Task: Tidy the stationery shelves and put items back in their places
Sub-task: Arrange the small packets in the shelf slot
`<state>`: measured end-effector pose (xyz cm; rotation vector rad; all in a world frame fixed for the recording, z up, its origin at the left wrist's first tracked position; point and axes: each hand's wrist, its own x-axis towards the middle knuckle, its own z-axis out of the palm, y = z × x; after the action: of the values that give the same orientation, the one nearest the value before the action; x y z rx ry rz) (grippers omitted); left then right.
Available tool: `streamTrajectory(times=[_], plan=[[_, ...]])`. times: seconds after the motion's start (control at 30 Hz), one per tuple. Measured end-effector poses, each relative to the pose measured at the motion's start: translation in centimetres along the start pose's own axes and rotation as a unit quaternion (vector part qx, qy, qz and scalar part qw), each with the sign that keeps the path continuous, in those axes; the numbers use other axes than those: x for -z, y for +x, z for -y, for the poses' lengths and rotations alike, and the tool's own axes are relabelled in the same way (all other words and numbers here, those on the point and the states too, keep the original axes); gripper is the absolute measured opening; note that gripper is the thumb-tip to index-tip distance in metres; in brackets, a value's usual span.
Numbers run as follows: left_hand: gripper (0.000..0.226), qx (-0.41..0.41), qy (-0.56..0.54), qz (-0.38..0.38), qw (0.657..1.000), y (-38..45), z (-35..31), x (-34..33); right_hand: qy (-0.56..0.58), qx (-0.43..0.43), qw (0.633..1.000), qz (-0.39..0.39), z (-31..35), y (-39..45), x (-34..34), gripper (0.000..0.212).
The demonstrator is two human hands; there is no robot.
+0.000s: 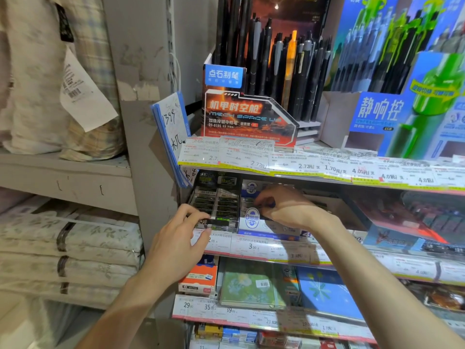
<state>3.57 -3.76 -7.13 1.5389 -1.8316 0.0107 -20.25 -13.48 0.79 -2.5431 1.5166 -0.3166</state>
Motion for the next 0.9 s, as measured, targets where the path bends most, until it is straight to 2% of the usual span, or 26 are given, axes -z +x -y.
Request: streamTrajectory(times=[0.13,0.3,0.47,0.63,0.9], plan=[[0.033,0.000,-0.006,-0.001,1.000,-0.1,0.1,-0.1,0.029,-0.006,0.999,-0.011,-0.1,-0.3,-0.1,0.027],[0.032,0.004,-0.016,0.000,1.000,0.0,0.0,0.0,0.082,0.005,0.992,-0.100,0.4,-0.6,0.3,0.020],[0.033,0.004,-0.017,0.006,1.000,0.0,0.0,0.1,0.102,0.057,0.990,-0.081,2.9,-0.3,0.3,0.020],[0.034,0.006,-0.016,0.006,1.000,0.0,0.2,0.2,0.073,0.090,0.993,-0.024,4.4,0.2,-0.9,0.021],[0.037,0.010,-0.014,0.011,1.000,0.1,0.3,0.1,0.073,0.113,0.990,-0.034,4.5,0.3,-2.0,0.019]])
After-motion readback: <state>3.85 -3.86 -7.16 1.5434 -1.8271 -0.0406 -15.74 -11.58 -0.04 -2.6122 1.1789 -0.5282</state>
